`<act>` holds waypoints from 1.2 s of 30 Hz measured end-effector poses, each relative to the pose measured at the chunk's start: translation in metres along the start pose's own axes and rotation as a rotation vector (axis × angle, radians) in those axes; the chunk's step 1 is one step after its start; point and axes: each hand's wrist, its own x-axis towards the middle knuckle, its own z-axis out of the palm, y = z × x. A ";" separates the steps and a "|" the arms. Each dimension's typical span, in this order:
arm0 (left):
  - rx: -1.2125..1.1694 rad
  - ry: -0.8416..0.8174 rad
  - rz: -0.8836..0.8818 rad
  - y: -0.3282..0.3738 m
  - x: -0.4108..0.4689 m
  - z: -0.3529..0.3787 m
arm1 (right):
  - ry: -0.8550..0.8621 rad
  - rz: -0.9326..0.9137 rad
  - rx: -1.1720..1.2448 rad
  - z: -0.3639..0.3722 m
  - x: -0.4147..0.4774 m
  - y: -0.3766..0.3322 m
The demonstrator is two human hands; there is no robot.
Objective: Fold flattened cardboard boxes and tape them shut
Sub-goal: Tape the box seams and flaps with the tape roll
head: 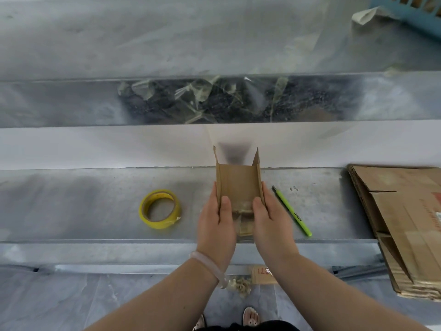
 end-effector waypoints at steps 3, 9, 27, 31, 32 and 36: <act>-0.190 -0.035 -0.102 0.000 -0.002 0.000 | -0.020 0.059 0.129 -0.001 -0.005 -0.005; -0.304 -0.081 -0.256 0.005 -0.001 -0.004 | -0.163 0.144 0.138 -0.007 -0.003 -0.008; -0.159 -0.219 -0.228 0.002 0.008 -0.008 | -0.155 0.050 -0.094 -0.012 0.004 -0.009; -0.023 -0.185 -0.206 0.003 0.009 -0.004 | -0.117 0.021 -0.162 -0.011 0.007 -0.011; -0.005 -0.183 -0.191 0.003 0.009 -0.003 | -0.109 0.011 -0.167 -0.011 0.007 -0.011; -0.048 -0.194 -0.201 0.002 0.010 -0.003 | -0.098 0.019 -0.110 -0.010 0.010 -0.005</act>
